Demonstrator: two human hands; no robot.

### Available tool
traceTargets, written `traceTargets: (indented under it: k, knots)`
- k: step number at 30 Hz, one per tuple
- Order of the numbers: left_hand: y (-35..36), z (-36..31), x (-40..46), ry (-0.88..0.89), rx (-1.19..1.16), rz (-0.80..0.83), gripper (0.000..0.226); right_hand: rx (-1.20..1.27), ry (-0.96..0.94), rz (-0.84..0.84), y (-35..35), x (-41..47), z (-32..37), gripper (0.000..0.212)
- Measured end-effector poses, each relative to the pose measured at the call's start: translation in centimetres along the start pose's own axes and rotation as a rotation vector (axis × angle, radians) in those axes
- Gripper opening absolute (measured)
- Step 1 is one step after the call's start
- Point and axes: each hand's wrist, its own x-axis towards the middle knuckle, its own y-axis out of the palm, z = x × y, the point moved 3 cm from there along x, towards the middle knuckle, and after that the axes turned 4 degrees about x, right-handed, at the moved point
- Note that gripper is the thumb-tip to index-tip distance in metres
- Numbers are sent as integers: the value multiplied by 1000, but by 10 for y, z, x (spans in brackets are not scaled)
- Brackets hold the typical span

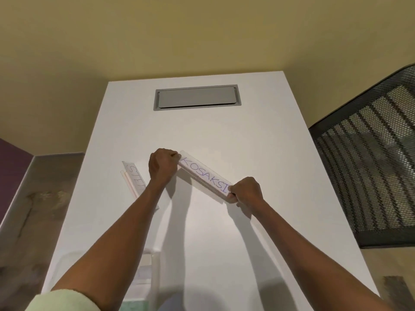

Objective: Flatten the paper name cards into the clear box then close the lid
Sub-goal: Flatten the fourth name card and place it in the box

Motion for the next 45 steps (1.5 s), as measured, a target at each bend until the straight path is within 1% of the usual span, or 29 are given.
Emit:
traceTargets:
  k: [1, 3, 4, 5, 9, 13, 15, 17, 21, 26, 30, 32, 36, 37, 38, 40, 45]
  knots:
    - [0, 0, -5, -24, -31, 12, 28, 0, -26, -18, -6, 1, 0, 19]
    - [3, 3, -15, -73, -99, 25, 24, -58, -85, -51, -15, 3, 1, 20]
    - [6, 5, -19, -100, -135, 12, 29, -92, -111, -77, -20, 5, 1, 20]
    - [7, 6, -24, -116, -166, 12, 18, -119, -124, -102, -25, 7, 2, 18]
    - [13, 8, -45, -110, -235, 25, 15, -313, -208, -223, -36, 20, 0, 19]
    - [23, 16, -59, -166, -274, 32, 15, -320, -327, -272, -40, 24, -9, 23]
    - [30, 19, -64, -169, -269, 25, 15, -335, -372, -290, -40, 28, -17, 26]
    - [36, 21, -68, -162, -264, 14, 15, -348, -400, -318, -38, 32, -25, 25]
    - [49, 28, -77, -179, -268, -5, 14, -375, -412, -356, -32, 36, -39, 24]
    - [57, 32, -90, -206, -313, -28, 13, -406, -438, -391, -29, 35, -45, 30]
    - [59, 33, -95, -220, -325, -35, 10, -403, -451, -380, -27, 33, -50, 30]
    - [58, 31, -98, -223, -351, -37, 9, -385, -467, -367, -26, 32, -50, 37]
    - [58, 31, -103, -225, -375, -42, 10, -372, -471, -349, -26, 30, -52, 33]
    - [59, 31, -103, -226, -376, -42, 11, -364, -474, -348, -26, 29, -51, 35]
    - [59, 32, -103, -223, -377, -42, 12, -345, -471, -342, -25, 28, -50, 41]
    - [60, 33, -103, -212, -378, -39, 13, -326, -457, -333, -25, 28, -49, 43]
    - [58, 39, -102, -171, -353, -45, 14, -340, -429, -327, -27, 36, -54, 21]
